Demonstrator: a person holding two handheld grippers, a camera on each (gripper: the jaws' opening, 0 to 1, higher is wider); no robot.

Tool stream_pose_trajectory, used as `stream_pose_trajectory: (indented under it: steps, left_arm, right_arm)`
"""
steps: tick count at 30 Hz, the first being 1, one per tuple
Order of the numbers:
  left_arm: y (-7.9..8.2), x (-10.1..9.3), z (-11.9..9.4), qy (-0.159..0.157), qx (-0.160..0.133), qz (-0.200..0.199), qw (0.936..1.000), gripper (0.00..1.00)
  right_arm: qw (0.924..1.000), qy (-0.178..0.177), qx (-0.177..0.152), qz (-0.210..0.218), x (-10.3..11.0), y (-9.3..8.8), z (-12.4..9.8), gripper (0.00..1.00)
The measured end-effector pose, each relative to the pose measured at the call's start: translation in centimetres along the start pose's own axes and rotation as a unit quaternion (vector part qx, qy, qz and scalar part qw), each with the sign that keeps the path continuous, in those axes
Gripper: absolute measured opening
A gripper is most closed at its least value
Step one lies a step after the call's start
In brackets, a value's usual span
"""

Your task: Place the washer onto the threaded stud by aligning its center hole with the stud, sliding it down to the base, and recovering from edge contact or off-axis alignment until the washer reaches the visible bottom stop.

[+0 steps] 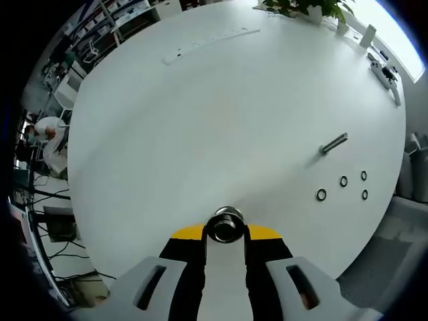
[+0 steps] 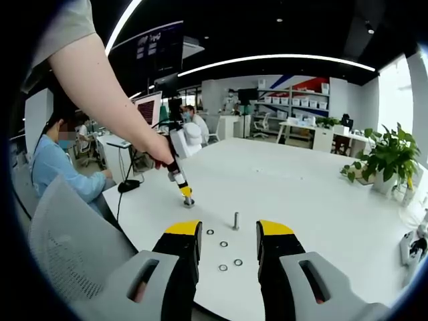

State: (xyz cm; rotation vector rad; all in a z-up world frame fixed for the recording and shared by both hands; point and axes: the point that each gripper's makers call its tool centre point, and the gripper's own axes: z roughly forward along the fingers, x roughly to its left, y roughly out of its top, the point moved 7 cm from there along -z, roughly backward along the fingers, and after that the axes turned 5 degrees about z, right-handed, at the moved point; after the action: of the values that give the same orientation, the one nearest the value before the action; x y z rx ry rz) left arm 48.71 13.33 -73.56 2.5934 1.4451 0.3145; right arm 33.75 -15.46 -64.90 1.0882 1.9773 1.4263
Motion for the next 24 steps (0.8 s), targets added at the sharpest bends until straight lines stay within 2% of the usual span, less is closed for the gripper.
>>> stream_pose_trajectory:
  steps: [24]
  left_arm:
    - [-0.49,-0.02,0.05,-0.004,-0.012,0.003,0.9999,0.21]
  right_arm:
    - [1.0000,-0.007,0.000,-0.001,-0.14,-0.05,-0.11,0.35]
